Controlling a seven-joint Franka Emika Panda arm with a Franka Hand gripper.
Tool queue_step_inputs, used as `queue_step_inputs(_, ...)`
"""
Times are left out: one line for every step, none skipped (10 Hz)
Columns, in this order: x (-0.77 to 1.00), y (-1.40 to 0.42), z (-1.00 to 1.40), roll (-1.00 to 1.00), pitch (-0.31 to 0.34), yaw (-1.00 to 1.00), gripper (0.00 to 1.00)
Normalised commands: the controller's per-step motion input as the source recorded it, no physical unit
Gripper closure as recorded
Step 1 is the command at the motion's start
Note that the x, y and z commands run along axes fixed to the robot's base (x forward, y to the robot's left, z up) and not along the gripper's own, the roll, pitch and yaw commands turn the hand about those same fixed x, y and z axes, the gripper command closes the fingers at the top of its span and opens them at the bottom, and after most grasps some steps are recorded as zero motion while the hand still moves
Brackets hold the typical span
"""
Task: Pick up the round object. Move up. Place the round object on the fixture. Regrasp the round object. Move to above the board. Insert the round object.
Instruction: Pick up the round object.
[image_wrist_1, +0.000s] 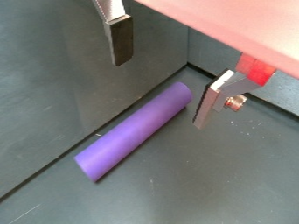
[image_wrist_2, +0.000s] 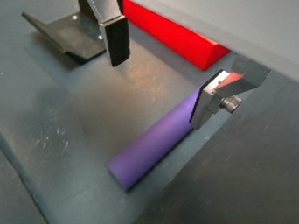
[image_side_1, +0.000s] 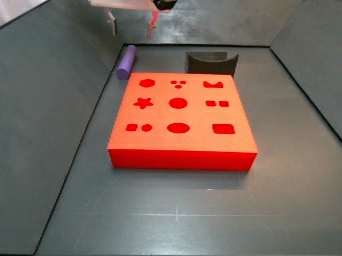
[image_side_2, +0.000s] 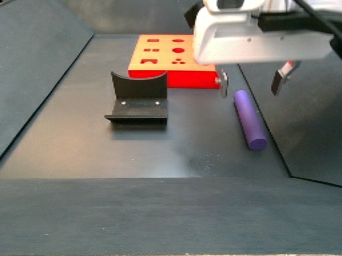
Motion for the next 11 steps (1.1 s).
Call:
queue_step_inputs(0.0, 0.29, -0.68, -0.25, 0.019, -0.1, 0.0)
queue_step_inputs(-0.01, 0.3, -0.68, -0.26, 0.029, -0.14, 0.0)
queue_step_inputs(0.0, 0.27, -0.64, -0.27, 0.0, -0.17, 0.0)
queue_step_inputs(0.0, 0.23, -0.59, -0.29, 0.0, -0.15, 0.0)
queue_step_inputs(0.01, 0.25, -0.61, -0.28, 0.0, -0.12, 0.0)
queue_step_inputs(0.0, 0.29, -0.67, -0.26, 0.0, -0.11, 0.0)
queue_step_inputs(0.0, 0.34, -0.75, -0.23, 0.0, -0.1, 0.0)
queue_step_inputs(0.01, 0.35, -0.85, -0.17, 0.0, -0.07, 0.0)
queue_step_inputs(0.0, 0.05, -1.0, 0.0, 0.0, -0.06, 0.0)
queue_step_inputs(0.0, 0.01, -1.0, 0.0, 0.0, -0.06, 0.0)
queue_step_inputs(0.0, 0.0, -1.0, -0.03, 0.0, -0.08, 0.0)
